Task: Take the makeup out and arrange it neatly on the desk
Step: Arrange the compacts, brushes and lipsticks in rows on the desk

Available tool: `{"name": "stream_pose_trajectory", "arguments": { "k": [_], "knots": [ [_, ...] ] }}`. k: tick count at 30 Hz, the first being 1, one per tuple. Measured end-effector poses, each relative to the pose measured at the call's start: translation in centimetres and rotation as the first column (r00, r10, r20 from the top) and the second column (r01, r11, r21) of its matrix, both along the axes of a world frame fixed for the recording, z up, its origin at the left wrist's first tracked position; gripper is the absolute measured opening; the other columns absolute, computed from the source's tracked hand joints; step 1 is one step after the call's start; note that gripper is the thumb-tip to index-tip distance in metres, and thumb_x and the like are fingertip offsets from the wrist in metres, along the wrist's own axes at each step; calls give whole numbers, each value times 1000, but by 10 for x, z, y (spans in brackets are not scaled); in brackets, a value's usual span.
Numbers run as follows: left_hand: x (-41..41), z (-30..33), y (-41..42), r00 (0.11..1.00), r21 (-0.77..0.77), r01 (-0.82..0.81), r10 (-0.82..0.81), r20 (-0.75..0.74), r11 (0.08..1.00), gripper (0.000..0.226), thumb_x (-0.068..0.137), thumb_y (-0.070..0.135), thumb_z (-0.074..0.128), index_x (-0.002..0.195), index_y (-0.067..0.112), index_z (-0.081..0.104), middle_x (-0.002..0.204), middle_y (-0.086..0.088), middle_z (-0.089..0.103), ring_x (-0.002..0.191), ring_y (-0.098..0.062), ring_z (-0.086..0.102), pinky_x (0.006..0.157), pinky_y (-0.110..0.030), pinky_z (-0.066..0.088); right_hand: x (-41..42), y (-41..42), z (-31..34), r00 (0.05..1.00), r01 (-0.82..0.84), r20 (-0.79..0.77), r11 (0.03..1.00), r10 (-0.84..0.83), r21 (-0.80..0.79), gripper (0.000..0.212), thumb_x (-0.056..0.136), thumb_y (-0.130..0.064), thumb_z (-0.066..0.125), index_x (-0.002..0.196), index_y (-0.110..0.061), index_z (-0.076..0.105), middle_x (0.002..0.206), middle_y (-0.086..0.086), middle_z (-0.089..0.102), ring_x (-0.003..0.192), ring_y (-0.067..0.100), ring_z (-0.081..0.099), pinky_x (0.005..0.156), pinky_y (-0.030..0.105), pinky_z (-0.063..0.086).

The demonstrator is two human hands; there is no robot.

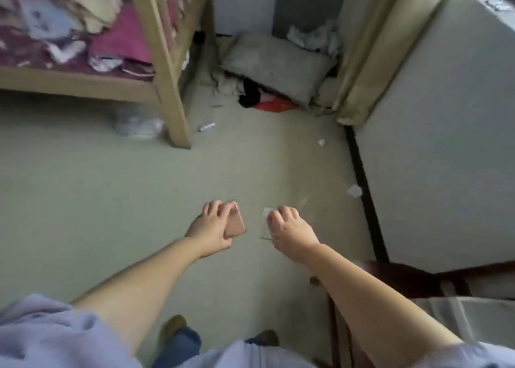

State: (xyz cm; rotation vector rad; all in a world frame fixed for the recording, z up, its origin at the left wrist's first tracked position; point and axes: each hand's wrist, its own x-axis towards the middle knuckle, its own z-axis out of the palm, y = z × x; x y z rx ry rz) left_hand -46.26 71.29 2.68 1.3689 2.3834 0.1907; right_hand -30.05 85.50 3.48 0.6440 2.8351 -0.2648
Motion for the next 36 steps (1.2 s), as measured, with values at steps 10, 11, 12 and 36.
{"name": "stream_pose_trajectory", "arguments": {
  "k": [10,11,12,36],
  "knots": [
    [-153,18,-290,853,21,-520,520,-31,854,73,71,28,68,135,18,33,134,-8,31,128,-28,30,87,-35,46,-259,-219,8,869,-494,-8,869,494,-9,46,87,-23,52,128,-9,39,130,13,39,124,32,36,92,39,43],
    [-167,19,-321,834,20,-550,550,-41,835,73,72,28,67,135,18,33,134,-8,31,128,-28,30,86,-35,46,-281,-246,7,844,-536,-2,844,536,-8,46,88,-25,53,128,-9,38,131,11,39,125,31,36,93,37,42],
    [-181,20,-353,812,20,-581,582,-53,813,73,72,28,67,136,18,32,134,-8,31,128,-27,30,86,-35,47,-303,-274,6,821,-571,3,821,571,-13,46,88,-26,53,128,-9,38,132,10,38,125,29,35,94,35,41],
    [-588,40,-691,212,193,-958,977,-30,214,77,76,26,65,142,16,25,134,-9,32,125,-26,33,86,-33,47,-876,-619,29,315,-949,-29,316,949,21,43,85,-27,57,122,-12,41,131,8,39,126,28,34,89,37,48]
  ]
}}
